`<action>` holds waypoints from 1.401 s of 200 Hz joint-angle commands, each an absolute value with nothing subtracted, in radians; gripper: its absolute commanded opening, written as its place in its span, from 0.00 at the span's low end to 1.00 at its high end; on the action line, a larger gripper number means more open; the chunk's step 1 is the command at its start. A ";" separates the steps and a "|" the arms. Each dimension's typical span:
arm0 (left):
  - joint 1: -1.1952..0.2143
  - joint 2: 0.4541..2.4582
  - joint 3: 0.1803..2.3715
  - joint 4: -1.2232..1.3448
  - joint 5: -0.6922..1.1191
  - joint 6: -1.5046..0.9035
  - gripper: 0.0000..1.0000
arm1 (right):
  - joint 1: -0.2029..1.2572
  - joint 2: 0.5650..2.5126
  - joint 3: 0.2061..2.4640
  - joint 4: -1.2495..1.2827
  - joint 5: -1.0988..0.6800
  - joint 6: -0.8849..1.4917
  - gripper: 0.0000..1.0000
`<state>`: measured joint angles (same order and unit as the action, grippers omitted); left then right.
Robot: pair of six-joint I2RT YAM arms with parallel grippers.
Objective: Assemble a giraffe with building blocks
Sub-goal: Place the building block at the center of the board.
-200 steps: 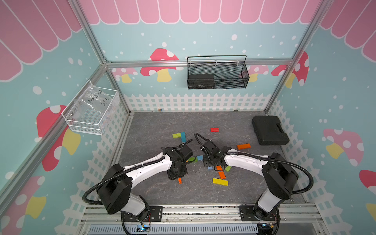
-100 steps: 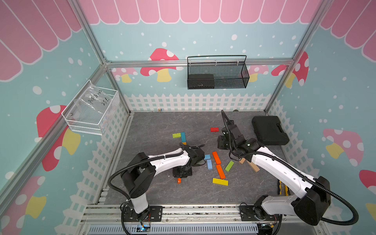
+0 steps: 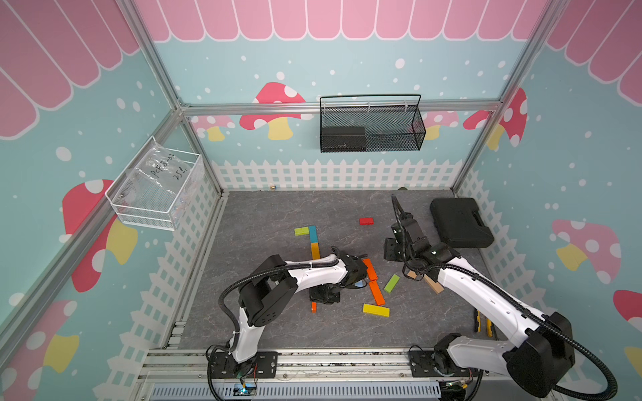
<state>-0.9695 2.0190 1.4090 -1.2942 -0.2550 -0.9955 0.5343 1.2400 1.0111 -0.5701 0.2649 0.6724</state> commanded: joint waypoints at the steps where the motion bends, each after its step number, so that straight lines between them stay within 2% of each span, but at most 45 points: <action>1: -0.980 2.052 1.437 -1.309 -0.277 -0.998 0.42 | 0.523 1.220 0.994 -0.550 0.249 0.660 0.56; 34: -0.991 2.065 1.447 -1.296 -0.262 -0.991 0.49 | 0.517 1.221 0.989 -0.546 0.243 0.660 0.56; 56: -0.997 2.060 1.455 -1.298 -0.264 -0.991 0.50 | 0.515 1.224 0.988 -0.545 0.237 0.662 0.56; 115: -1.009 2.078 1.480 -1.306 -0.265 -0.991 0.41 | 0.513 1.229 0.983 -0.538 0.227 0.665 0.56; 145: -1.012 2.079 1.494 -1.306 -0.270 -0.992 0.34 | 0.513 1.230 0.976 -0.537 0.224 0.664 0.55; 196: -1.012 2.087 1.497 -1.312 -0.273 -0.992 0.35 | 0.513 1.233 0.974 -0.529 0.212 0.663 0.55; 216: -1.014 2.063 1.504 -1.318 -0.280 -0.993 0.40 | 0.512 1.234 0.974 -0.528 0.213 0.662 0.55; 261: -1.011 1.926 1.489 -1.318 -0.281 -0.981 0.61 | 0.512 1.242 0.980 -0.527 0.212 0.660 0.55; 280: -0.995 1.885 1.433 -1.251 -0.229 -0.958 0.63 | 0.511 1.244 0.977 -0.522 0.208 0.662 0.55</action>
<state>-1.0035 1.9629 1.4769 -1.3003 -0.2577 -0.9749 0.5167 1.2404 0.9844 -0.5301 0.2134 0.6647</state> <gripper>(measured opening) 0.626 0.547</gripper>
